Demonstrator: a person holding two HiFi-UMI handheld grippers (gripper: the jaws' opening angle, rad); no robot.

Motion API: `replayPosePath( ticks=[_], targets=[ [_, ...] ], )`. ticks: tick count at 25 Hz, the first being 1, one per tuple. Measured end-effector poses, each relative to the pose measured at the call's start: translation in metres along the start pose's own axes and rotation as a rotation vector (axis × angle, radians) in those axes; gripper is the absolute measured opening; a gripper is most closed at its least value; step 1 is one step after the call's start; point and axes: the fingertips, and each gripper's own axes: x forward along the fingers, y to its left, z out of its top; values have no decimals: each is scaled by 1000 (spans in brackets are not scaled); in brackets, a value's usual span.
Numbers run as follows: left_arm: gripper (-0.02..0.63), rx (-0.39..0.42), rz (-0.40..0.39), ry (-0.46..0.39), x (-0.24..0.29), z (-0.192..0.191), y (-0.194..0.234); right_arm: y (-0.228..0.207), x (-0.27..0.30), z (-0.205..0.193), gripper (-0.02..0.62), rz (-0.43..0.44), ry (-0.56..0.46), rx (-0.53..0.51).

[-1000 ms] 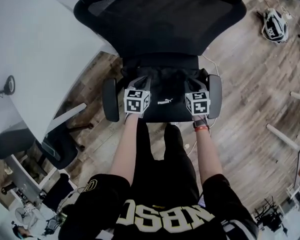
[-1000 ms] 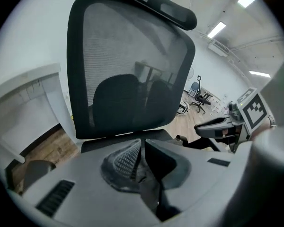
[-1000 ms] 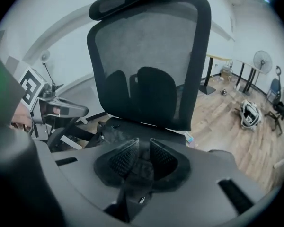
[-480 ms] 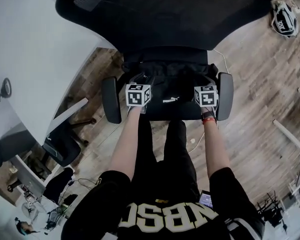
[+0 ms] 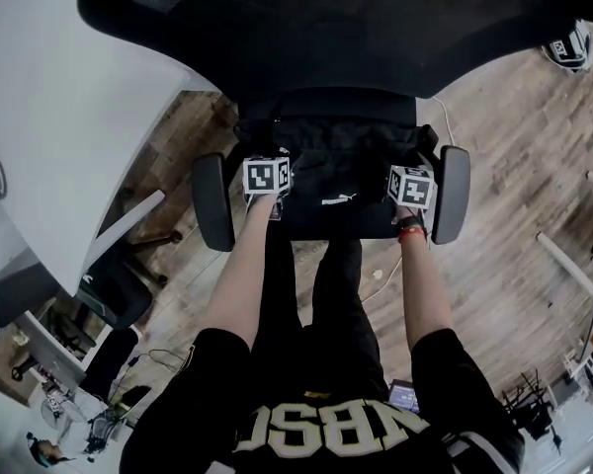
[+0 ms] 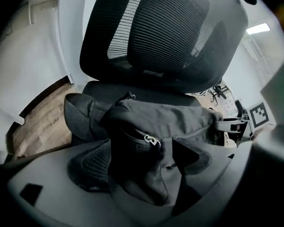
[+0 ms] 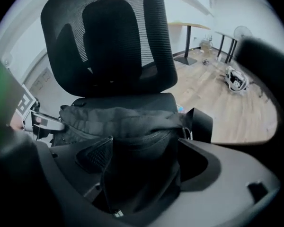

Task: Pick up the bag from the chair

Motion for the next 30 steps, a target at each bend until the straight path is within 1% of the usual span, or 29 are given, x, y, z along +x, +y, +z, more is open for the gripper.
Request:
replayPosePath(
  ticks=[3, 4, 5, 6, 8, 9, 11, 13, 15, 21, 26, 30],
  targets=[
    [405, 14, 27, 23, 7, -3, 2, 0, 9, -7, 419, 30, 17, 44],
    [400, 18, 31, 36, 7, -2, 1, 1, 11, -7, 401, 46, 21, 55],
    [300, 26, 29, 54, 7, 0, -2, 4, 10, -6, 330, 58, 25, 59],
    [224, 38, 25, 68, 6, 1, -6, 8, 8, -3, 276, 63, 27, 57],
    [134, 71, 28, 78, 1, 4, -17, 18, 3, 0, 174, 69, 36, 45],
    [100, 82, 35, 80, -1, 4, -21, 23, 1, 0, 126, 72, 40, 45],
    [66, 77, 45, 91, -8, 1, -27, 28, -8, 6, 85, 64, 47, 41],
    [51, 54, 29, 78, -13, 2, -35, 31, -16, 13, 61, 64, 51, 29],
    [48, 55, 23, 36, -20, 9, -39, 32, -23, 16, 52, 77, 47, 32],
    [45, 42, 25, -33, -48, 20, -47, 37, -49, 34, 48, 102, 3, 38],
    [44, 58, 32, -103, -82, 40, -61, 41, -82, 55, 46, 109, -54, 38],
    [44, 65, 43, -141, -116, 51, -71, 49, -113, 67, 46, 117, -94, 59]
  ],
)
